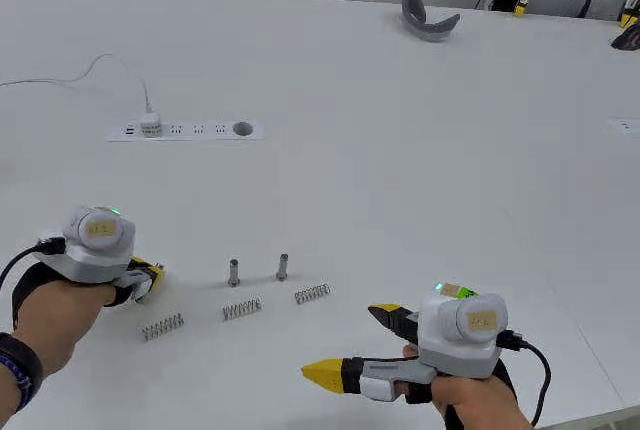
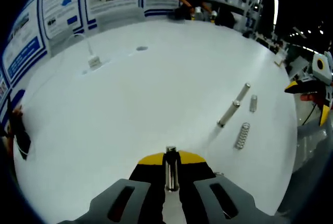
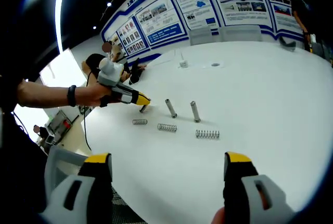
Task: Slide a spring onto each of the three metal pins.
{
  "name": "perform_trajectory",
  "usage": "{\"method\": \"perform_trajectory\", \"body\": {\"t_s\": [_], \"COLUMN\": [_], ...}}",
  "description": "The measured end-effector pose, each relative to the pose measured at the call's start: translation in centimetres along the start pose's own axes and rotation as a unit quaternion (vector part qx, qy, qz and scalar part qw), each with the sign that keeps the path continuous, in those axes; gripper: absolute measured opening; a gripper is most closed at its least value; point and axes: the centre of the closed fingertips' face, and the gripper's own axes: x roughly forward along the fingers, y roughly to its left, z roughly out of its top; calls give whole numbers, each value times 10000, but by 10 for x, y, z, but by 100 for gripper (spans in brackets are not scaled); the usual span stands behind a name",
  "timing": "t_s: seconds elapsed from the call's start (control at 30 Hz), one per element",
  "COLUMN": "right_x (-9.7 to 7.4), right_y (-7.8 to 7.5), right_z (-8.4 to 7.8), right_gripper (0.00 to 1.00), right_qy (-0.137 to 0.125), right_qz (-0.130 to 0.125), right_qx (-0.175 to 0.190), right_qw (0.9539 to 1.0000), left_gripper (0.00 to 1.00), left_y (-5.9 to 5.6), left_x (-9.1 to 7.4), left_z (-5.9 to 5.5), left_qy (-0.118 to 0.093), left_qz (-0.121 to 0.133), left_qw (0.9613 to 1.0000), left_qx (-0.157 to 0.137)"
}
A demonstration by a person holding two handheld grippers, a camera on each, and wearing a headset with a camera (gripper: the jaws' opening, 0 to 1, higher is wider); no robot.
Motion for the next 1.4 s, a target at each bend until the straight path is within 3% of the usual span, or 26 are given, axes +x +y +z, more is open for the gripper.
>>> {"method": "perform_trajectory", "body": {"t_s": [0.67,1.4], "right_x": [-1,0], "right_y": [7,14], "right_z": [2,0], "right_gripper": [90,90], "right_qy": [-39,-22], "right_qz": [43,90], "right_qx": [-68,-102], "right_qw": [10000,9999], "left_gripper": [8,8], "left_y": [5,8], "left_x": [-29,-43], "left_z": [-9,-20], "left_qy": [-233,-209], "left_qz": [172,287], "left_qw": [9991,9987], "left_qx": [-304,-359]}}
